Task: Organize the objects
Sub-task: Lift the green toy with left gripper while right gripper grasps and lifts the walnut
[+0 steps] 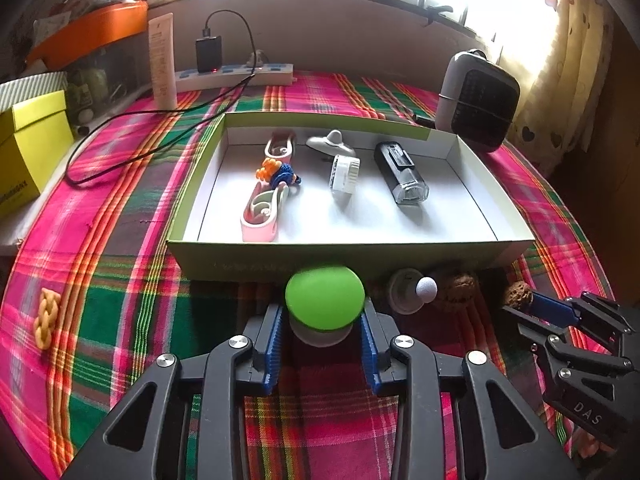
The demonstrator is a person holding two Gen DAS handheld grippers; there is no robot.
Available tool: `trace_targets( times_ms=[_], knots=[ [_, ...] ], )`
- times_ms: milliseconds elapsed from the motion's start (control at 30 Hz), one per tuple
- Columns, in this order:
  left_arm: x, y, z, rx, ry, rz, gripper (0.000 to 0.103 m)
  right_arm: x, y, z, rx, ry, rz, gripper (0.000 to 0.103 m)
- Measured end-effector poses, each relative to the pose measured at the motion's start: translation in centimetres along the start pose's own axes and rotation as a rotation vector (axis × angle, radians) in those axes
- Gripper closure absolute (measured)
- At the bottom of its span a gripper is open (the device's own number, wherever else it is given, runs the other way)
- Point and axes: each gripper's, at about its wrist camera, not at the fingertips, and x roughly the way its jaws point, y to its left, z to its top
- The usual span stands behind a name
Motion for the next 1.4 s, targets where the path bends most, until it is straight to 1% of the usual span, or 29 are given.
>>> trace_targets(
  times_ms=[533, 1167, 1233, 1267, 1333, 1400],
  knots=[
    [-0.9, 0.2, -1.2, 0.022, 0.002, -0.013, 0.072, -0.3, 1.0, -0.4, -0.014, 0.001, 0.024, 0.070],
    [-1.0, 0.2, -1.3, 0.021, 0.002, -0.013, 0.072, -0.4, 1.5, -0.6, -0.008, -0.005, 0.026, 0.070],
    [-1.0, 0.2, -1.2, 0.022, 0.001, -0.012, 0.073, -0.5, 1.6, -0.6, -0.007, -0.009, 0.026, 0.070],
    [-1.1, 0.2, -1.2, 0.022, -0.002, -0.013, 0.076, -0.6, 1.6, -0.5, -0.006, -0.010, 0.026, 0.070],
    [-1.5, 0.2, -1.2, 0.032, -0.012, -0.017, 0.086, -0.7, 1.8, -0.5, -0.007, -0.014, 0.027, 0.070],
    [-1.7, 0.1, -1.2, 0.044, -0.008, -0.019, 0.087, -0.7, 1.9, -0.4, -0.009, -0.017, 0.028, 0.070]
  ],
)
